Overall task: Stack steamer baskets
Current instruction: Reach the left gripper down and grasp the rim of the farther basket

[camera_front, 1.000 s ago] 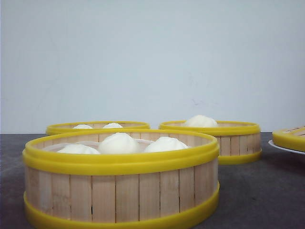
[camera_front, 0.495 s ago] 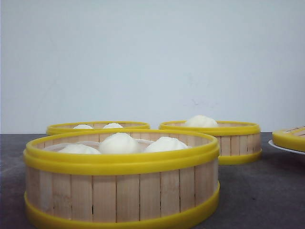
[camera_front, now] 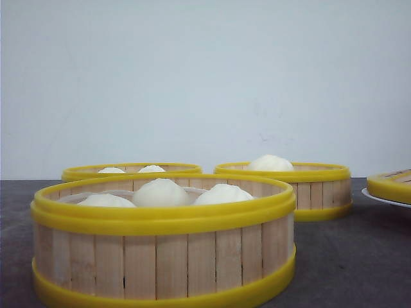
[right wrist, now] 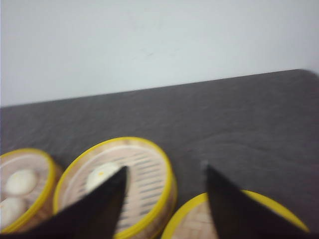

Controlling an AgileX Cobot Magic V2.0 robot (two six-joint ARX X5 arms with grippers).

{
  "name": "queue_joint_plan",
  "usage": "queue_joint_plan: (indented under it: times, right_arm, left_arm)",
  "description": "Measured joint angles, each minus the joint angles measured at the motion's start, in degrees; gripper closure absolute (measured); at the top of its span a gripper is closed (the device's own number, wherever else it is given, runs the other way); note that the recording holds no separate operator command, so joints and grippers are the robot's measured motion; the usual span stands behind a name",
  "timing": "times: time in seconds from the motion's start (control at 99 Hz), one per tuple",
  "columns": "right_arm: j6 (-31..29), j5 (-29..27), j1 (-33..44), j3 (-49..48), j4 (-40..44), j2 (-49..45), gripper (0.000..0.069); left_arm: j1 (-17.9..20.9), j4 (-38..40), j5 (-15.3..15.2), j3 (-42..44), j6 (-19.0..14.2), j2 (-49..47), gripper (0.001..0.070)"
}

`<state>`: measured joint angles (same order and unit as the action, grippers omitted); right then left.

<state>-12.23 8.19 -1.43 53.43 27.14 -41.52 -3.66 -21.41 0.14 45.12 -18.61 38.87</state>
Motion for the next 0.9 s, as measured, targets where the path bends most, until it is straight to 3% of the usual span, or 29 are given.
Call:
queue_joint_plan:
  times: [0.172,0.616,0.899]
  right_arm:
    - [0.2,0.8,-2.1,0.0,-0.7,-1.6,0.0289]
    - [0.4,0.8,-4.2,0.0,-0.8,-4.4,0.0287]
    - [0.4,0.8,-4.2,0.0,-0.8,-4.4,0.0287]
  left_arm:
    - [-0.4,-0.2,0.4,2.3,1.5,7.6,0.0286]
    - [-3.9,-9.4,1.4,22.3,5.4,38.5,0.0285]
    - [-4.5,-15.0,1.5,32.1,5.7,53.7,0.0285]
